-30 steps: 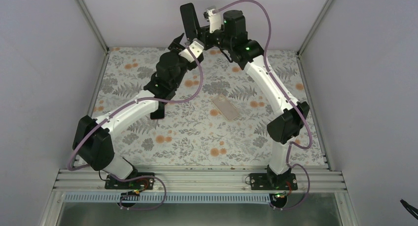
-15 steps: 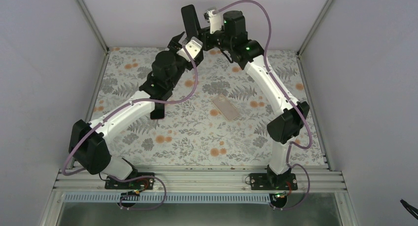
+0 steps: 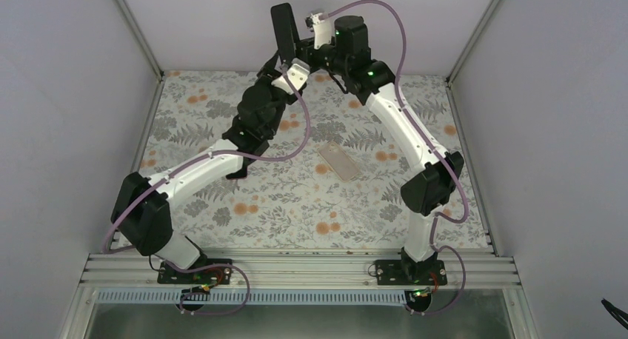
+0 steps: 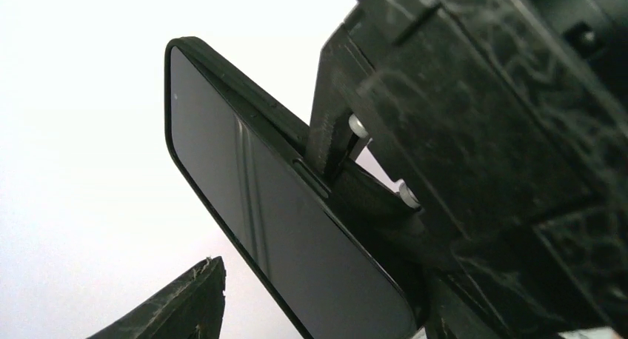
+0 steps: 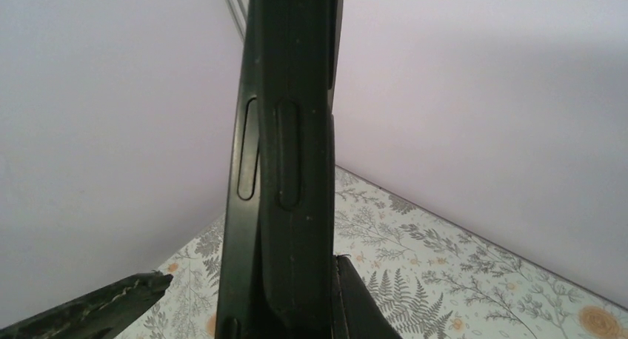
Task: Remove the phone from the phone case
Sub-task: Remove the phone case from the phone.
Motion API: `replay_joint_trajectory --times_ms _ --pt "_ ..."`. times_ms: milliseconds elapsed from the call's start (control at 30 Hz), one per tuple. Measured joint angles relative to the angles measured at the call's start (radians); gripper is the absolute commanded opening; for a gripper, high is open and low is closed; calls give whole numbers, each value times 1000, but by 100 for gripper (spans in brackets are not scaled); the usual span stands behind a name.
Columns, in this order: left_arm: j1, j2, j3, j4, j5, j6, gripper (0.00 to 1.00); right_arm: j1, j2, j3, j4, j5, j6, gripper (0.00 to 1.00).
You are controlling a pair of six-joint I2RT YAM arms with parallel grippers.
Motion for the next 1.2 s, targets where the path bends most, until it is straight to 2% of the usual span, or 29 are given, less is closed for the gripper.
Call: replay_joint_trajectory --times_ms 100,333,600,700,867,1200 --pt "-14 7 -56 142 -57 60 62 5 0 -3 20 -7 5 3" --pt "-23 32 -192 471 -115 273 52 10 -1 -59 90 -96 15 3" --pt "-35 163 -210 814 -103 578 35 -14 -21 -105 150 -188 41 3" --pt "-37 209 -210 916 -77 694 33 -24 -31 -123 166 -222 47 3" --pt "-39 239 -210 960 -55 789 32 -46 -34 -149 183 -275 55 2" --pt "-39 239 -210 983 -43 836 8 -49 -34 -149 210 -310 79 3"
